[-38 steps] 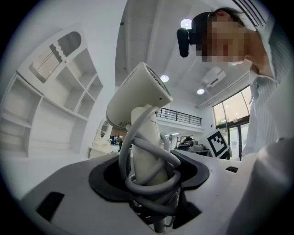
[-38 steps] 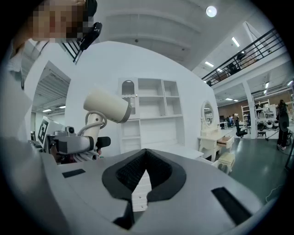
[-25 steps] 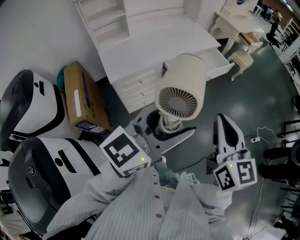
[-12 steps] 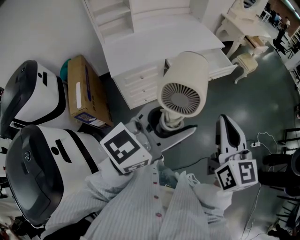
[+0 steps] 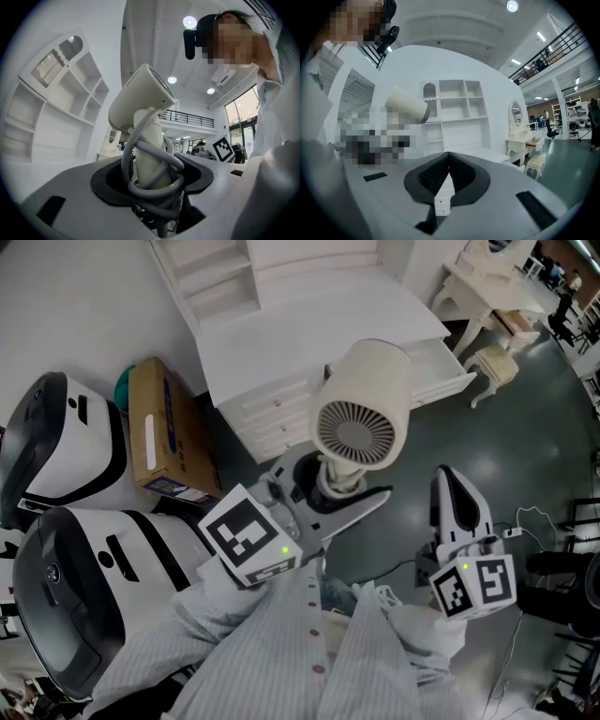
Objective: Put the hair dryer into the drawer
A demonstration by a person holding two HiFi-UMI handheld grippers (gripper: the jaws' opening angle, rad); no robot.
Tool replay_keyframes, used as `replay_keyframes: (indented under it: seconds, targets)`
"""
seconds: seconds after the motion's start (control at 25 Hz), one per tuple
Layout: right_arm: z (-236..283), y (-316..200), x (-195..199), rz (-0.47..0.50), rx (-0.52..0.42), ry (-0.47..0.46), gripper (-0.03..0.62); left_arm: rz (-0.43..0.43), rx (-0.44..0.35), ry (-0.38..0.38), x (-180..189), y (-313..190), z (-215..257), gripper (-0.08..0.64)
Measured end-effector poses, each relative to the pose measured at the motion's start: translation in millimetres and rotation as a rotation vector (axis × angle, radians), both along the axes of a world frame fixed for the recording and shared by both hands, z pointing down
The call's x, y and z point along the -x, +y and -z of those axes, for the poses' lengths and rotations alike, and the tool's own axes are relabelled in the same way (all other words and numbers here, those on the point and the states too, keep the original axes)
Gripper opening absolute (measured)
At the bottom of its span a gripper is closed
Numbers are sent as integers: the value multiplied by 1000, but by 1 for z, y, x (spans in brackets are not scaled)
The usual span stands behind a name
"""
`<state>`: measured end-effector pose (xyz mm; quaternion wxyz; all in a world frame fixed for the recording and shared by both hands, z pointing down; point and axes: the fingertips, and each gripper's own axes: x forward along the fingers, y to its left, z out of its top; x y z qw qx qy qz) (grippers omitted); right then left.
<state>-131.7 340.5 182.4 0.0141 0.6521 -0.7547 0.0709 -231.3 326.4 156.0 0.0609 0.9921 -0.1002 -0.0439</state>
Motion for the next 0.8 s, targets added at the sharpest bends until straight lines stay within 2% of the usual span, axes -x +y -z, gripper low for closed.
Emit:
replay_keyframes:
  seconds: [0.24,0.8]
  targets:
    - [1,-48,-17,-1,16,36,11,-12,1,14,-23,-50,3,278]
    - [3,-178,-74,-50,28,51,11,-66,-4,-2,-84,-183,-4,278]
